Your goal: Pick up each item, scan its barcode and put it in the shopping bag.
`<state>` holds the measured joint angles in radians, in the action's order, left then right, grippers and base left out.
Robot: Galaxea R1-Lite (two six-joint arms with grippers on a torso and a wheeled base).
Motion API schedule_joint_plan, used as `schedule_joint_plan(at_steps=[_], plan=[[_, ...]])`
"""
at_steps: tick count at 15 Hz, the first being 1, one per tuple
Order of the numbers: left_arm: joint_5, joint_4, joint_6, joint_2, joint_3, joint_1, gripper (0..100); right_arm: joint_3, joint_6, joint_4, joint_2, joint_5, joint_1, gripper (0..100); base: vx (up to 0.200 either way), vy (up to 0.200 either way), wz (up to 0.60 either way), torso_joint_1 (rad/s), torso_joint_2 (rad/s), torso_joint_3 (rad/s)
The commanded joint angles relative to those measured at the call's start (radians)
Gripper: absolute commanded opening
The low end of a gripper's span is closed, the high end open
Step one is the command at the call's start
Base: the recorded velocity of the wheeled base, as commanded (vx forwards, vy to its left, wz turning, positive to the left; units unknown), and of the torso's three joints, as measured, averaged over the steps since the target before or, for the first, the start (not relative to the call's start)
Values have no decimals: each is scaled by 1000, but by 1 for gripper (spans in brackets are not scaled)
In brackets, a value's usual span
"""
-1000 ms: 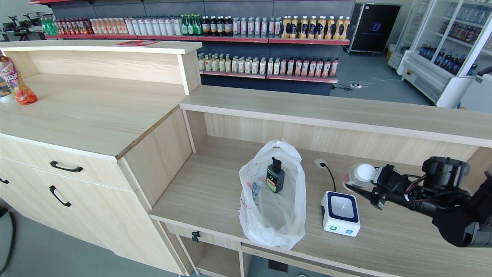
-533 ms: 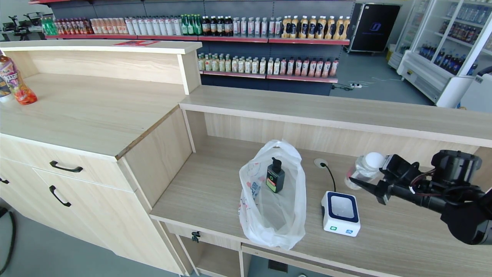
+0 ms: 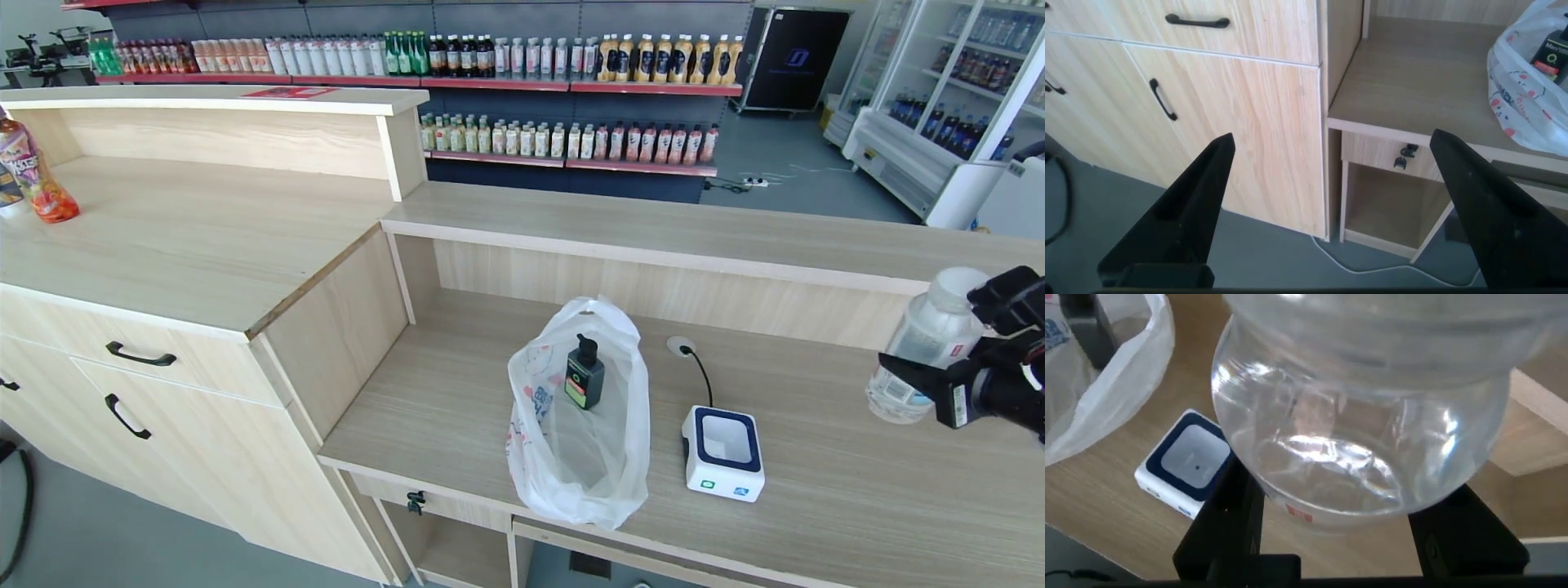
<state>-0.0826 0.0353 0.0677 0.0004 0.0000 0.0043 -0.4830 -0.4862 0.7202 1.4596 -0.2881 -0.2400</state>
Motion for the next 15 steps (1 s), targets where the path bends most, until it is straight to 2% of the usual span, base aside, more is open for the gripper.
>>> schedule_joint_plan(at_steps=[1, 2, 4, 6, 9, 10, 13, 15], plan=[[0, 0, 0, 0, 0, 0, 100, 12, 15, -19, -108, 18, -51, 0, 0, 0, 0, 0, 0, 0], [0, 0, 0, 0, 0, 0, 100, 11, 34, -13, -110, 18, -55, 0, 0, 0, 0, 0, 0, 0], [0, 0, 0, 0, 0, 0, 100, 11, 55, 16, -111, 20, -44, 0, 0, 0, 600, -2, 0, 7], [0, 0, 0, 0, 0, 0, 100, 7, 95, 22, -134, 29, 31, 0, 0, 0, 600, 2, -2, 2], [0, 0, 0, 0, 0, 0, 100, 9, 103, 8, -163, 98, 157, 0, 0, 0, 600, 1, 5, 2], [0, 0, 0, 0, 0, 0, 100, 11, 107, -15, -177, 132, 229, 0, 0, 0, 600, -2, 2, 2], [0, 0, 0, 0, 0, 0, 100, 27, 120, -36, -217, 173, 372, 0, 0, 0, 600, 4, 1, 4], [0, 0, 0, 0, 0, 0, 100, 41, 124, -81, -252, 173, 423, 0, 0, 0, 0, 0, 0, 0]])
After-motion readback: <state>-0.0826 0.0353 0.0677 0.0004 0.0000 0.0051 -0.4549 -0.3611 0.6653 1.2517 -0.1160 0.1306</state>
